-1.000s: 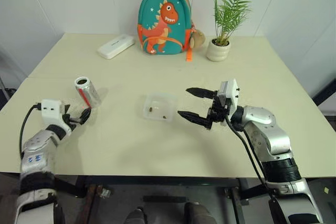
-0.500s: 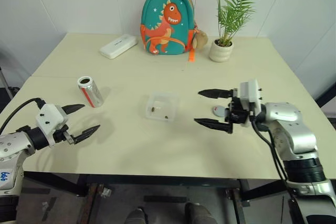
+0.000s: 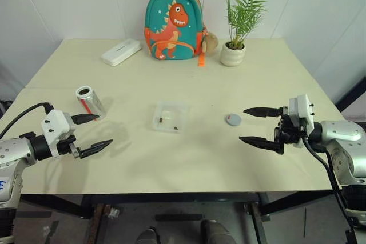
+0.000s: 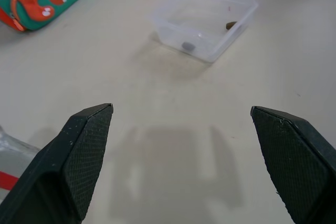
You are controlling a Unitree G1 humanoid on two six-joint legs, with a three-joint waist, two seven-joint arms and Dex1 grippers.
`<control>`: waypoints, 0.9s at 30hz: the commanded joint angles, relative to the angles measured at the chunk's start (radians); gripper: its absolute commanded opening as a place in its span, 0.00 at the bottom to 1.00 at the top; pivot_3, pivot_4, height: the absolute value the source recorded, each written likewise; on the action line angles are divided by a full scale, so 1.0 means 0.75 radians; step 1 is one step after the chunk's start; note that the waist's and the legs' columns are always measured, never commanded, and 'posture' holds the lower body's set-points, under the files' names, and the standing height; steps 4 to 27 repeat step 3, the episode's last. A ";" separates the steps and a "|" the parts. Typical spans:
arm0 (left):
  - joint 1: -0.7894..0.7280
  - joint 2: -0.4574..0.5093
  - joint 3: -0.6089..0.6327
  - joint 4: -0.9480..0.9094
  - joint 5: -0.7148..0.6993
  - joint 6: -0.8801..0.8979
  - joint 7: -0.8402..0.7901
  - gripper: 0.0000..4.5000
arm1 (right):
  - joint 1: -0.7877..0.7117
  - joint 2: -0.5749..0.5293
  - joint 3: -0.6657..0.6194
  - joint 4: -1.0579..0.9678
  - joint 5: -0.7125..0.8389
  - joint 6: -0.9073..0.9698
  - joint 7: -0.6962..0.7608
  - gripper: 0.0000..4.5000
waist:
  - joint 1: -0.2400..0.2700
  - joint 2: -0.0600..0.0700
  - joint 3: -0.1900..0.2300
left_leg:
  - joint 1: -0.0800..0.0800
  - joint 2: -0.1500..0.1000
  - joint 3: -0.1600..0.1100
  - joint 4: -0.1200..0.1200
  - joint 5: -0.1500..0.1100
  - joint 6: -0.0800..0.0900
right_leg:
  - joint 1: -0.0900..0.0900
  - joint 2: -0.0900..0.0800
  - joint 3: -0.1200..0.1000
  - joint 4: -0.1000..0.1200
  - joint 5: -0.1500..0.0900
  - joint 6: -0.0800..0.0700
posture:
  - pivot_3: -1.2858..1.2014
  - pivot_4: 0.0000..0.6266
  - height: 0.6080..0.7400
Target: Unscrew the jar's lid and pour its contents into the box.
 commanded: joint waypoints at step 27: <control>-0.009 -0.015 0.013 -0.013 0.018 -0.044 0.033 1.00 | -0.002 -0.019 -0.021 0.037 -0.030 -0.081 0.022 1.00 | 0.002 0.000 0.000 | 0.001 0.000 0.000 0.000 0.000 0.000 | 0.000 0.000 0.001 0.001 0.000 0.000 | 0.52 0.24 1.00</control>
